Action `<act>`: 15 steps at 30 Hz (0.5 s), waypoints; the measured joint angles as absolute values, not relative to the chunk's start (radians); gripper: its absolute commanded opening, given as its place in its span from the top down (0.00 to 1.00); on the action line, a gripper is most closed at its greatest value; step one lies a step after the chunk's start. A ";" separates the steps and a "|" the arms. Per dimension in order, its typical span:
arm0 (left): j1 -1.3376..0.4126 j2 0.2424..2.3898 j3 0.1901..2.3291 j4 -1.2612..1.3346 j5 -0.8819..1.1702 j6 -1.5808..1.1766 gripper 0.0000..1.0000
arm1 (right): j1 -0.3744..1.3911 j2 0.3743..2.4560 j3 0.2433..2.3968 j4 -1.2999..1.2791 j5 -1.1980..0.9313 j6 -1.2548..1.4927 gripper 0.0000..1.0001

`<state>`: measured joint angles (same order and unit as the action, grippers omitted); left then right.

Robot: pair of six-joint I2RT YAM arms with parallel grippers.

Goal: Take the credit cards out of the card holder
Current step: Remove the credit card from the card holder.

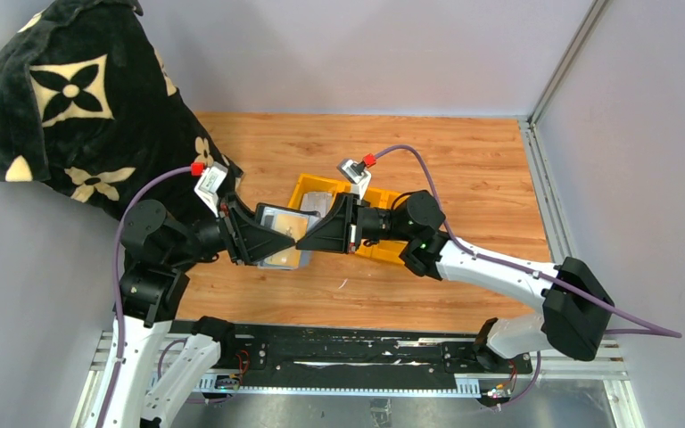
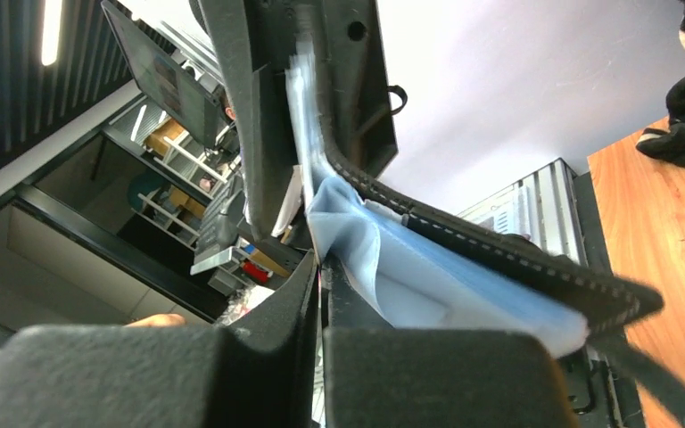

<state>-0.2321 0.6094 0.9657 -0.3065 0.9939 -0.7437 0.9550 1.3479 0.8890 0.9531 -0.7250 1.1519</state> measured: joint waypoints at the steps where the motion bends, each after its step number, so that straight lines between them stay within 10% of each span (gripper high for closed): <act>1: -0.233 0.609 0.966 -0.316 0.997 -0.744 0.50 | 0.955 1.348 0.891 0.953 -0.726 1.153 1.00; 9: -0.233 0.604 0.920 -0.234 1.053 -0.847 0.42 | 0.955 1.349 0.911 0.949 -0.736 1.152 1.00; 15: -0.233 0.597 0.830 -0.060 1.090 -1.033 0.64 | 0.955 1.351 0.916 0.949 -0.745 1.153 1.00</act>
<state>-0.2325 0.5972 0.8295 -0.0597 1.0904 -1.0332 0.9554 1.3514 0.9157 0.9489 -0.7448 1.1534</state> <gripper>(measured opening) 0.460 0.007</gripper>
